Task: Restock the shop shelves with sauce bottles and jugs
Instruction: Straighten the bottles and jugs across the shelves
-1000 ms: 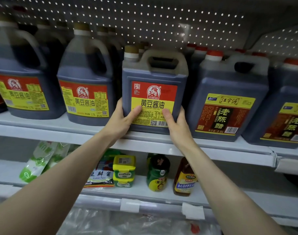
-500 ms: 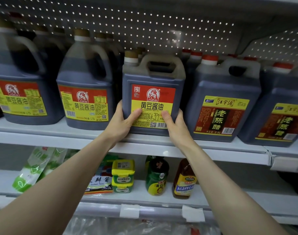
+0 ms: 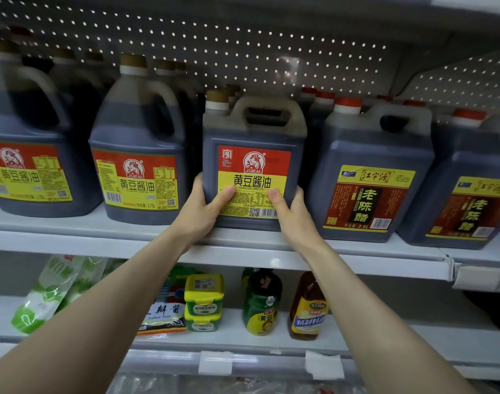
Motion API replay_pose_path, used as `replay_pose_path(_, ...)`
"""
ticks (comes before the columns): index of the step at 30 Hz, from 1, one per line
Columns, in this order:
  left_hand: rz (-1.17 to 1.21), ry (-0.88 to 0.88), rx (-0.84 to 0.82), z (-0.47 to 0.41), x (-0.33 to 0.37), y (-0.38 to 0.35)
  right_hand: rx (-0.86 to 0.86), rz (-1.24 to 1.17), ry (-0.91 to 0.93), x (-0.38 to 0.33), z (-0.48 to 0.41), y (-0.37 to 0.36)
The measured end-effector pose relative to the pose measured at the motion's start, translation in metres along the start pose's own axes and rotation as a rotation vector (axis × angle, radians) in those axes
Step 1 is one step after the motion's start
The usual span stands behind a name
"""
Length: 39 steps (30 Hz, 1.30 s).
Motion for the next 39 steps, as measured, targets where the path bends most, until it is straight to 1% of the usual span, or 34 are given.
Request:
replay_pose_path(9,0.003,0.003,0.002,-0.005,0.0,0.0,-0.008,0.008,-0.016,0.011,-0.01,-0.001)
replay_pose_path(39,0.047,0.013,0.012,-0.004,-0.004,-0.002,-0.02,-0.013,-0.021,0.011,-0.007,-0.002)
Point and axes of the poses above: each hand's wrist, its own z-axis away from the middle knuckle, its own y-axis out of the back of the hand, x = y × z, the point moved 10 cm from there along -z, towards the middle knuckle, and after that the axes turned 14 degrees about -z, right-handed, at the moved point
